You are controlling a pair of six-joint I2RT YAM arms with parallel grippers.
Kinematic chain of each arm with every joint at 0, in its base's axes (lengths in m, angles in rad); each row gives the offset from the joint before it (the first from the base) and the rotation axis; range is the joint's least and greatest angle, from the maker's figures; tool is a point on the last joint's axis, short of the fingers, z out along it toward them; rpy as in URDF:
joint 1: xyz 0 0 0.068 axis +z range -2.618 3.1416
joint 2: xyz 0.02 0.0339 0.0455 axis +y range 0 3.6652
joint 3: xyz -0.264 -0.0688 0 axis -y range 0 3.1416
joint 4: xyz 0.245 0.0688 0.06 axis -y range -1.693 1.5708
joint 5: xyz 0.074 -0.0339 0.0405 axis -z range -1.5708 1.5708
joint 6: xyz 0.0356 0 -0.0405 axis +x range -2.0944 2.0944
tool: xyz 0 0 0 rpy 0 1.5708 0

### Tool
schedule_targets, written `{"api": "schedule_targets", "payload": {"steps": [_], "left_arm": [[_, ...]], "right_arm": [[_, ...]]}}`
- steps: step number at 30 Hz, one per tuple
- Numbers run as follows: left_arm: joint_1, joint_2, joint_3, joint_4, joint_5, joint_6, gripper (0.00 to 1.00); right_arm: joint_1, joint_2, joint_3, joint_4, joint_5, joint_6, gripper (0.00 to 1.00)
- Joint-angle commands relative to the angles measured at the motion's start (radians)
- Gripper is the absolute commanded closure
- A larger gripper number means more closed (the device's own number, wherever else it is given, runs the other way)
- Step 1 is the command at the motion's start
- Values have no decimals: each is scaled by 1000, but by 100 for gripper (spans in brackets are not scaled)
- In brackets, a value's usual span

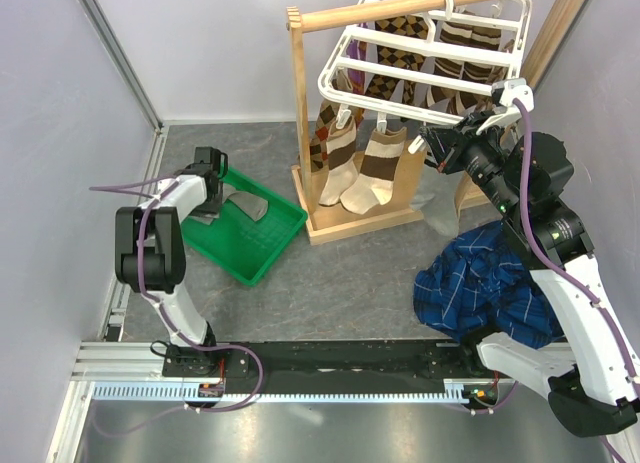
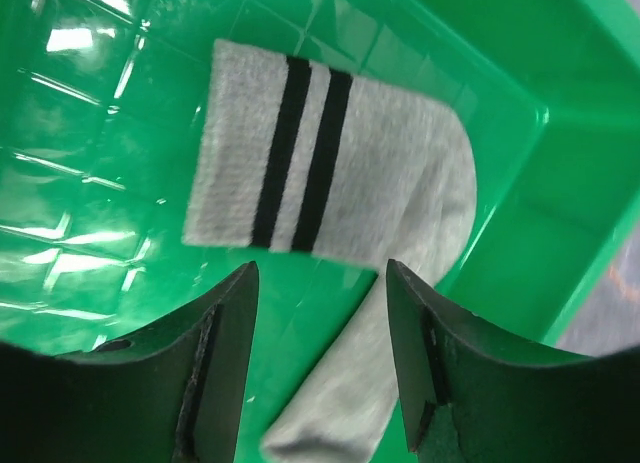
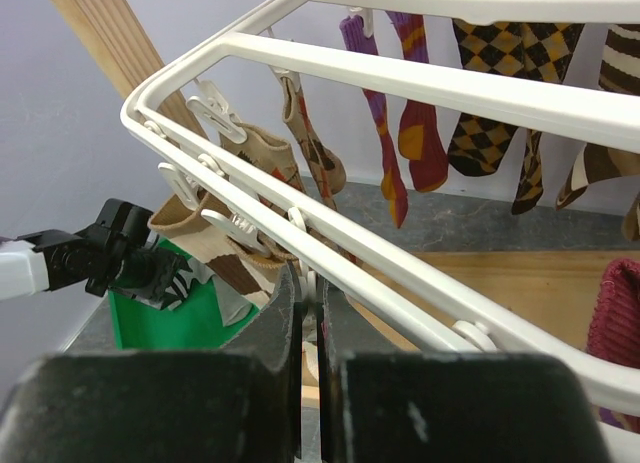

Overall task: Clip the socks to the hanger
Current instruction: Pick up the sock from the bin.

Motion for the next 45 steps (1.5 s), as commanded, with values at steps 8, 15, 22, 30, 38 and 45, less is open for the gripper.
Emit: {"api": "schedule_targets", "payload": {"steps": [8,15,22,30,38,45], "left_arm": [[67,158,167,-177,-5,-185,42],[79,216,183,-214,77,-107,57],[79,218,181,-223,111,96,98],[78,118,183,-222,74,367,98],[48,-11,183,-168,34,695,98],[-22,-169,94,-6,104,1079,98]], "right_arm": [[-1,2,13,-13,9,-34,99],[1,7,17,-15,14,-37,99],[1,10,28,-18,11,-34,99],[1,13,31,-18,6,-31,99],[1,11,28,-19,-1,-19,99],[-1,13,42,-27,-3,-10,99]]}}
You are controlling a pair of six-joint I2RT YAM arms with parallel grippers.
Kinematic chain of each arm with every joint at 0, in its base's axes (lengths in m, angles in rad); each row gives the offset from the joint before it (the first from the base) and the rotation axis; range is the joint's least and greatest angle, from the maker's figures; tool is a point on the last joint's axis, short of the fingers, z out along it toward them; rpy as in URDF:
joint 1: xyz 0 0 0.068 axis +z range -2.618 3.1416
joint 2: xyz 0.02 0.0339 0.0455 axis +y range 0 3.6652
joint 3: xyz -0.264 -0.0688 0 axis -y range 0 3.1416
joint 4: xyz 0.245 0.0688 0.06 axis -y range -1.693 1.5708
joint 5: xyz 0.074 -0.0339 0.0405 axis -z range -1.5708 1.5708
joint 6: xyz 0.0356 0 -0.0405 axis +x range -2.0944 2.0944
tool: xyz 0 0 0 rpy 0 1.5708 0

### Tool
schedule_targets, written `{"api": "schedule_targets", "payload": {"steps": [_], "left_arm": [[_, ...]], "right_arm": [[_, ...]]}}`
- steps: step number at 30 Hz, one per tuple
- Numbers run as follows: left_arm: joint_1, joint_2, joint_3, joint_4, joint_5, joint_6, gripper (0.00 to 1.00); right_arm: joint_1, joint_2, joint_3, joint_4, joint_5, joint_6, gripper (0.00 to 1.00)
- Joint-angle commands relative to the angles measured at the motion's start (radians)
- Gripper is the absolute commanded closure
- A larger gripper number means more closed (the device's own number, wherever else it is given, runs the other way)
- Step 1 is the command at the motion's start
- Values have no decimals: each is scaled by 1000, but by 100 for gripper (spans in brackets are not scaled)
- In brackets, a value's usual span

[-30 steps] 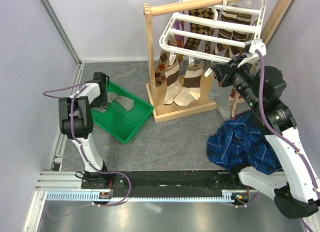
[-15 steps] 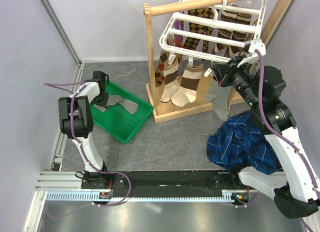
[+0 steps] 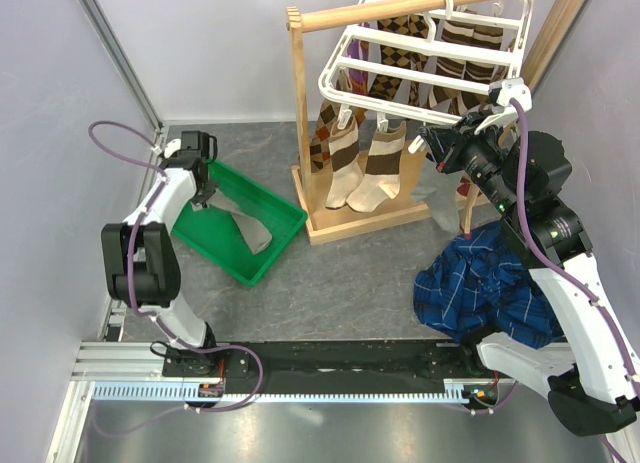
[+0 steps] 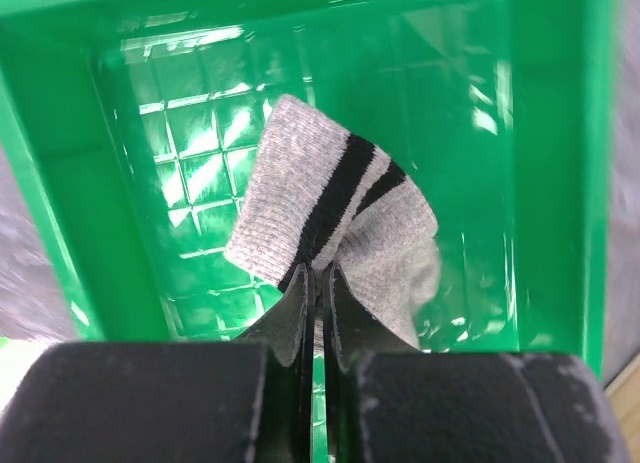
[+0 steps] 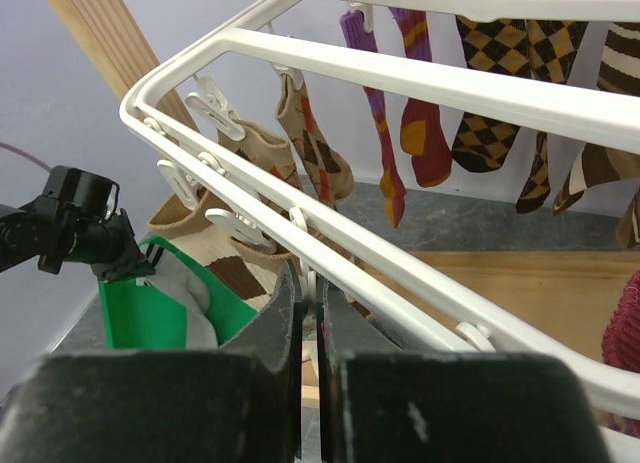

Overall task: Clip the socks to the hanger
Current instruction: Pick up the sock from the bin.

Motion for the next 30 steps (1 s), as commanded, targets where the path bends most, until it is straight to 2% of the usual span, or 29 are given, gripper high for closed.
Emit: {"api": "schedule_targets", "payload": {"steps": [1,5,10,13,18,23,30], "left_arm": [[-54,-155,-58,149,44,338,98],[-103,-277,-117,253,105,568,98],[-230,-395,-155,353,95,858,98],[-305,-467,-183,397,102,967,98],[-449,-560,-201,417,161,1086,98],[-633,-613,-224,450,52,1227,98],[-816,-708,-261,474,24,1327,98]], "right_arm": [[-1,8,42,-28,-8,10,99],[1,13,46,-34,-6,8,99],[1,22,51,-40,-11,13,99],[-1,24,52,-40,-16,19,99],[-2,30,57,-41,-20,19,99],[-1,36,69,-40,-29,27,99],[-1,45,75,-41,-43,33,99]]}}
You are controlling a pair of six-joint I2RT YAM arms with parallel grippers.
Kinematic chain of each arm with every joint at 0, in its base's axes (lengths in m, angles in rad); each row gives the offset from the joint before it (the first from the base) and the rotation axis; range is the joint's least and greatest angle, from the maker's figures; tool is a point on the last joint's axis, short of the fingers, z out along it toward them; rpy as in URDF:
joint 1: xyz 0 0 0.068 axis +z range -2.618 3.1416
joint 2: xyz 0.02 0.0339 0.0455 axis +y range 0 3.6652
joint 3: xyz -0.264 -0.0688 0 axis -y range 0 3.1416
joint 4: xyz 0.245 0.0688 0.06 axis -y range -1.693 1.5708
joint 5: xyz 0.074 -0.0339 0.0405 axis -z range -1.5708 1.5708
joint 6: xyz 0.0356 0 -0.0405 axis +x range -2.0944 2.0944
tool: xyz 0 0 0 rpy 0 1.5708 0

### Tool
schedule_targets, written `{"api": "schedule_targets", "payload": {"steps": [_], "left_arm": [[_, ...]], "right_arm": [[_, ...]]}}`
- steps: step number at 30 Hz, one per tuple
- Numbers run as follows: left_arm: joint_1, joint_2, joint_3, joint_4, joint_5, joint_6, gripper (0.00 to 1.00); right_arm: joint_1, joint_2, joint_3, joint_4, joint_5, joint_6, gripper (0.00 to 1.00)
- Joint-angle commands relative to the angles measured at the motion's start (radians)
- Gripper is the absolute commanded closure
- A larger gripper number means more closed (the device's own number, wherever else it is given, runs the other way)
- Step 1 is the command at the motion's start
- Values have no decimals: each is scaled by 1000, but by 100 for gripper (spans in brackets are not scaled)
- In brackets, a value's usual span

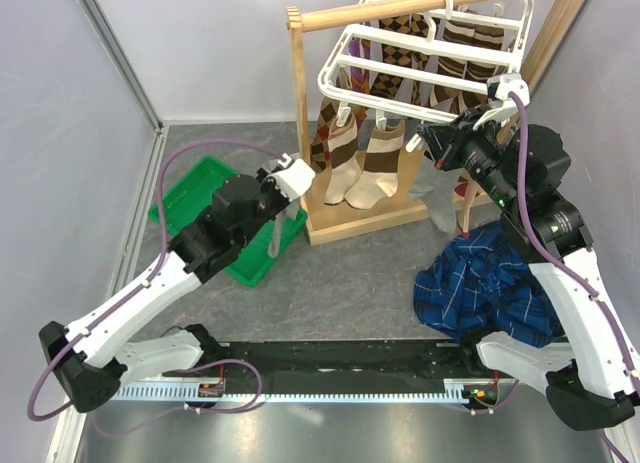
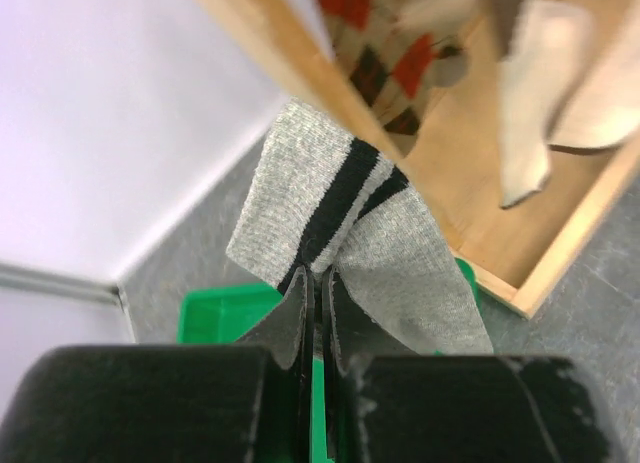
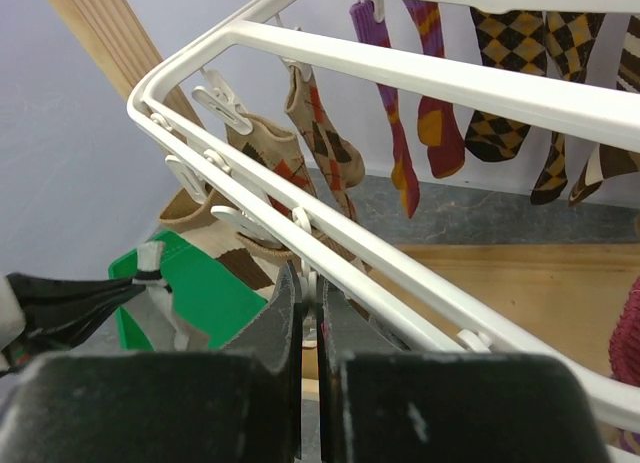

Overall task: Clip the socks to the hanger
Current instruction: Pick up the sock from the bin, then clamp the sock onto the hanger.

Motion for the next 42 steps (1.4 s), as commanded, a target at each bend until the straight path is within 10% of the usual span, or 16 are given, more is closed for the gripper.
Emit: {"api": "schedule_targets", "payload": {"steps": [1,15,42], "left_arm": [[-107,-74,-14,67,-43,145,98],[-354,151,98,246,50,258,98],[-331,383,310,458,95,366,98]], "right_arm": [[-1,17,34,-4,-36,14,99],[-2,29,45,-2,-58,30,99],[-1,16,44,-16,-78,25,99]]}}
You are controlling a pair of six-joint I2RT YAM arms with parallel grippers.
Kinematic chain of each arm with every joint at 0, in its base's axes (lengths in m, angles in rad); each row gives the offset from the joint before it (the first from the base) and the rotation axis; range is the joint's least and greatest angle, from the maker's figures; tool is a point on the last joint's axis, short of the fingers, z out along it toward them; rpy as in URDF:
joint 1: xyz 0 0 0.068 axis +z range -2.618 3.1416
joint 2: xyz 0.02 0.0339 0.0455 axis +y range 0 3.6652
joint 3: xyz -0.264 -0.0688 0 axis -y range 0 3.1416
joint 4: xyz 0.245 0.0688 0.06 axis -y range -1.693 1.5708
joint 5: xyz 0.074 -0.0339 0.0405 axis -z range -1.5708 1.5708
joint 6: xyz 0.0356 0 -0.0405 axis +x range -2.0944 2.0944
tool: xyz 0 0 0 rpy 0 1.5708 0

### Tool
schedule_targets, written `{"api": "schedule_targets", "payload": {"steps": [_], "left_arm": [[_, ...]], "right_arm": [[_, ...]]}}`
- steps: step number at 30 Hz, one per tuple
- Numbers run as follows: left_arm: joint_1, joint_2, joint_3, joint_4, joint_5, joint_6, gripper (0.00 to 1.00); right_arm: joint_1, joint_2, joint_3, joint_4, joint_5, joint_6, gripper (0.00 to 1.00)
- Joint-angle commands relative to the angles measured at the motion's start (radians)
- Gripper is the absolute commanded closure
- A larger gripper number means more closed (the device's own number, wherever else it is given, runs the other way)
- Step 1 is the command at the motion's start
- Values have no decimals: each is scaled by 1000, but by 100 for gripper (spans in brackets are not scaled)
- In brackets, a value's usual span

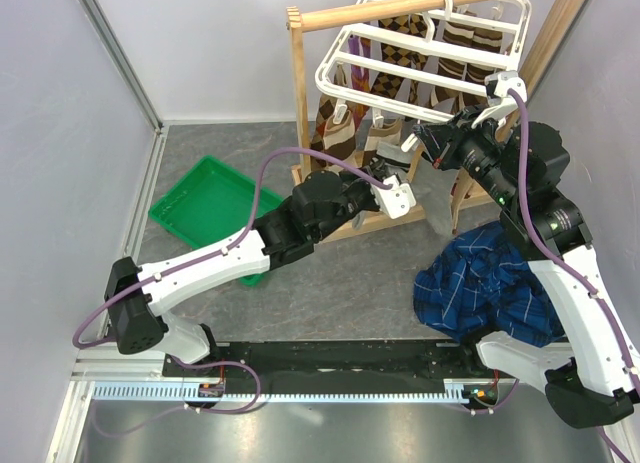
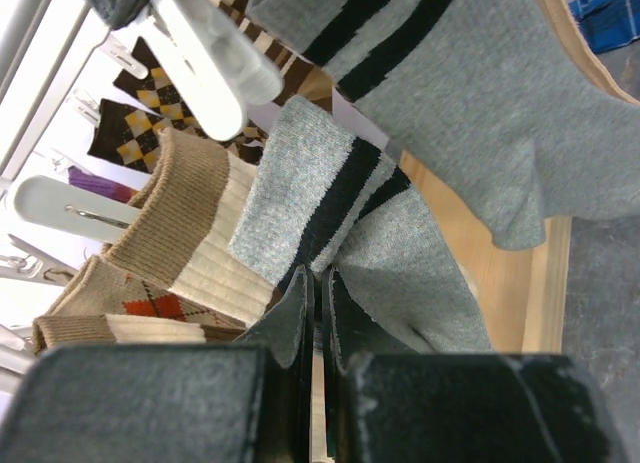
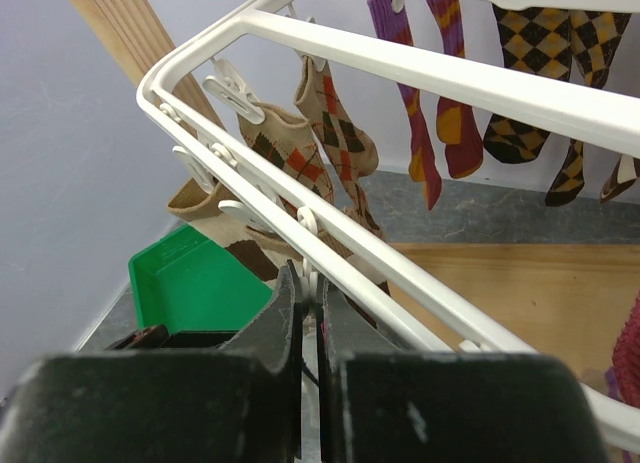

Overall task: Clip the socks to the hanger
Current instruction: Clamp the sock onto the hanger.

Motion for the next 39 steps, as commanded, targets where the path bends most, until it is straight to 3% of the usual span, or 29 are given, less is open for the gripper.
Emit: {"api": "schedule_targets", "payload": {"steps": [1,18,39], "left_arm": [[11,-7,57,72,-4,30,98],[25,-52,6,96,4,-42,98],[23,-58,23,124,65,-150,98]], "right_arm": [[0,0,26,-11,-36,-5,99],[0,-10,25,-9,36,4,99],[0,-13,-5,51,-19,88,99]]}}
